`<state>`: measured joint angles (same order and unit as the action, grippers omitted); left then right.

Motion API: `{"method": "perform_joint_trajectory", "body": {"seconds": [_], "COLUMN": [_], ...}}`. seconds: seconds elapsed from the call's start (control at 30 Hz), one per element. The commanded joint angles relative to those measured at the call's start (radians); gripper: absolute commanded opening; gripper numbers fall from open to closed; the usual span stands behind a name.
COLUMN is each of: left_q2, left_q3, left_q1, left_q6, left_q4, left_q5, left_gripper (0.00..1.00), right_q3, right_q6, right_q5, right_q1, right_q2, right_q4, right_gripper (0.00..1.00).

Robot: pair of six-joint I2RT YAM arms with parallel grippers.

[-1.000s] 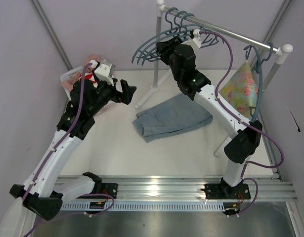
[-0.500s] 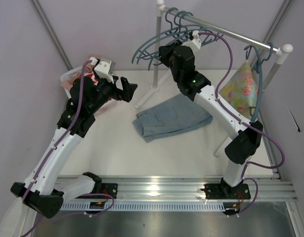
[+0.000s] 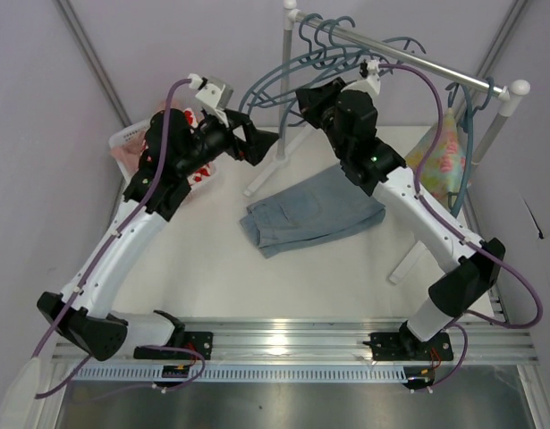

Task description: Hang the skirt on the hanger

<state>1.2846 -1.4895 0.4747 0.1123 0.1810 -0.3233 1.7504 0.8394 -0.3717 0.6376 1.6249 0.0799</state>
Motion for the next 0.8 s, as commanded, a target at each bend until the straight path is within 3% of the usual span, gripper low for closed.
{"method": "perform_joint_trajectory", "body": {"seconds": [0.0,0.37,0.57,0.77], "left_q2": [0.03,0.2,0.271,0.343], "left_q3": [-0.067,-0.172,-0.23,-0.316], "left_q1": [0.068,0.114,0.114,0.114], "left_q6": [-0.034,-0.057,-0.071,-0.075], "left_q4": [-0.055,-0.132,-0.146,-0.11], "left_q5": [0.009,-0.016,-0.074,-0.083], "left_gripper": [0.97,0.88,0.73,0.47], "right_q3": [-0.023,-0.118,-0.172,-0.201], "right_q6": [0.032,0.104,0.109,0.099], "right_q5": [0.059,0.2,0.208,0.214], "right_q1": [-0.018,-0.033,-0.019,0.0], "right_q2": [-0.083,-0.166,-0.218,-0.253], "right_q4": [-0.062,-0.068,-0.101,-0.092], "right_gripper": [0.12,0.05,0.04,0.03]}}
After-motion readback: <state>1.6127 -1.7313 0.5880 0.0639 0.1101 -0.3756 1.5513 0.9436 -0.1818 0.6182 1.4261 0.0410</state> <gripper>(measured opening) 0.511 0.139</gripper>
